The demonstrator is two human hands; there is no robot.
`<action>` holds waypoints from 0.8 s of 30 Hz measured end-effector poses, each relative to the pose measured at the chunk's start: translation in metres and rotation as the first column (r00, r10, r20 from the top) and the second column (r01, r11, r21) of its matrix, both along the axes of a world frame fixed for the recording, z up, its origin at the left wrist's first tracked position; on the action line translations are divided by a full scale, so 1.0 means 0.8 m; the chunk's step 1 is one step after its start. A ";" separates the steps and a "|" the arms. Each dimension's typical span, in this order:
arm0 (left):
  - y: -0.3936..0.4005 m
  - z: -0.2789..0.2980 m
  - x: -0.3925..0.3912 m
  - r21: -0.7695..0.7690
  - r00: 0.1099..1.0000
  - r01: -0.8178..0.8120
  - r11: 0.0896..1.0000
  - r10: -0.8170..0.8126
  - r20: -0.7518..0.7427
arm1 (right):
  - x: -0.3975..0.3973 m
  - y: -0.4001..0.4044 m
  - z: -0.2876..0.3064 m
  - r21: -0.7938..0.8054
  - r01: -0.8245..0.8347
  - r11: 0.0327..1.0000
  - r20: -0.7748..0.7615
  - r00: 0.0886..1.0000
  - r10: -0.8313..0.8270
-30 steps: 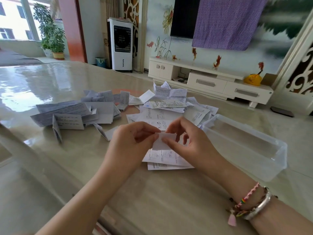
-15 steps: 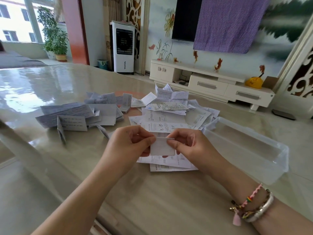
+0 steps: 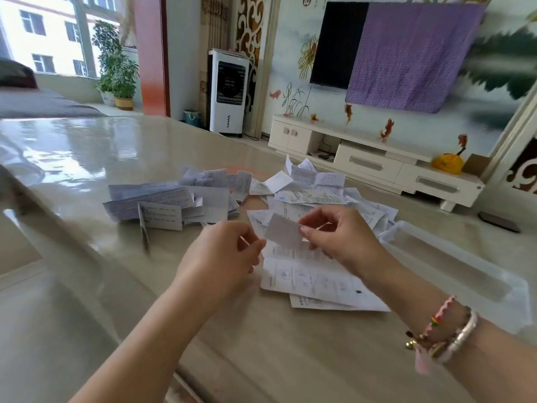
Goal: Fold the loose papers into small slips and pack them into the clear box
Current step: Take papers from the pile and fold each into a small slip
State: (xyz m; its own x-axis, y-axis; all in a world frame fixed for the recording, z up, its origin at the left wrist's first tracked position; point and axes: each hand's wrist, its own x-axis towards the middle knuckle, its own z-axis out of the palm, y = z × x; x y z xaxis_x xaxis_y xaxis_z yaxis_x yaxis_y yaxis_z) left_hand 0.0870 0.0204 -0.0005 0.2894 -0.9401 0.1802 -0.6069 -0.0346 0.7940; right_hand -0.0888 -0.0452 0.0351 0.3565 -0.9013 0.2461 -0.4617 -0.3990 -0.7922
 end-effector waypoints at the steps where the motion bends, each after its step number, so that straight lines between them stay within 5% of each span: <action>1: 0.000 -0.001 0.002 0.002 0.998 -0.020 1.000 0.020 0.067 | 0.010 -0.006 0.008 0.001 0.004 1.000 0.007 1.000 -0.004; 11: -0.009 -0.006 0.017 0.027 0.977 -0.039 0.999 0.032 0.212 | 0.114 -0.082 0.000 0.205 0.134 0.970 -0.030 0.991 -0.131; 21: -0.025 -0.004 0.020 0.035 0.972 -0.063 0.997 0.054 0.229 | 0.074 -0.074 0.009 -0.195 -0.007 0.981 -0.244 0.969 -0.042; 24: -0.021 -0.005 0.010 0.019 0.972 -0.044 0.999 0.038 0.230 | 0.034 -0.059 0.006 -0.172 -0.056 0.984 -0.360 0.933 -0.010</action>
